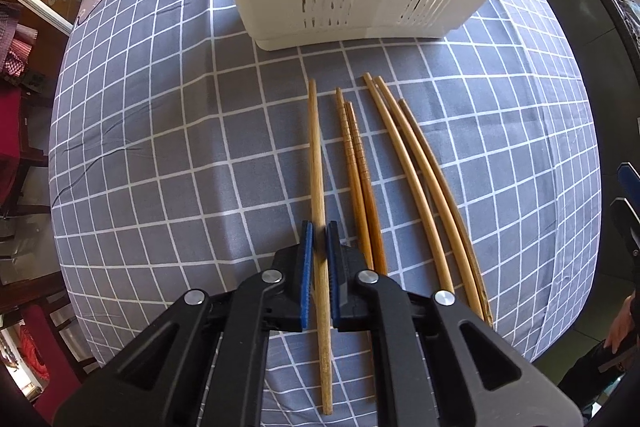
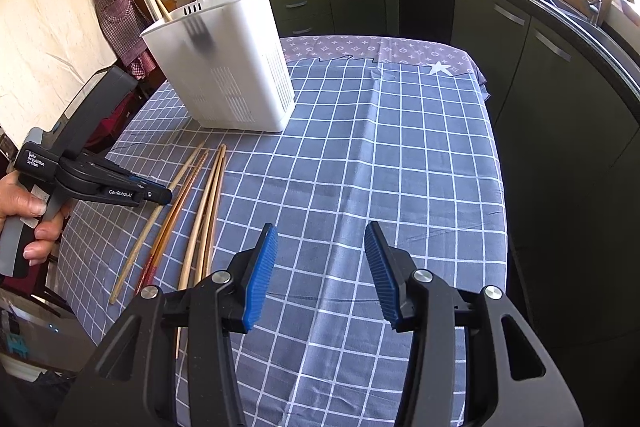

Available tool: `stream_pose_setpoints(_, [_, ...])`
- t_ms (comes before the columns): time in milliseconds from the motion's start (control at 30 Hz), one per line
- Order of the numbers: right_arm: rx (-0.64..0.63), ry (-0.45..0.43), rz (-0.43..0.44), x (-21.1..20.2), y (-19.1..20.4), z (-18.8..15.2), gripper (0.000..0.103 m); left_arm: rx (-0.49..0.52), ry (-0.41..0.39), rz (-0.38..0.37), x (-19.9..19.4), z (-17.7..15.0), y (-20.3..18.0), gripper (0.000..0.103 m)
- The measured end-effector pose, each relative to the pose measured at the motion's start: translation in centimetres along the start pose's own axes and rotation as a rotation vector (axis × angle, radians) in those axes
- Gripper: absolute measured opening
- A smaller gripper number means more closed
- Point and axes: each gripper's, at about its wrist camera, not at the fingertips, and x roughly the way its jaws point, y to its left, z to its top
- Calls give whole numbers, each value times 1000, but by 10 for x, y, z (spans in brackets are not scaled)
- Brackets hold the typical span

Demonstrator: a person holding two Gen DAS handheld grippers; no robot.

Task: Organize utensils
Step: 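Close the left gripper on one wooden chopstick and lift it upright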

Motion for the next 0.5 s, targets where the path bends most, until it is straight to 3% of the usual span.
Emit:
stream_pose_setpoints(300, [-40,54,6,6,19,5,49,21,-163,-47,-58,-25,19,7])
stream_pose_setpoints(500, [-88,146,41,27,42,16,49,27,-297,-77,-102,-52,33,7])
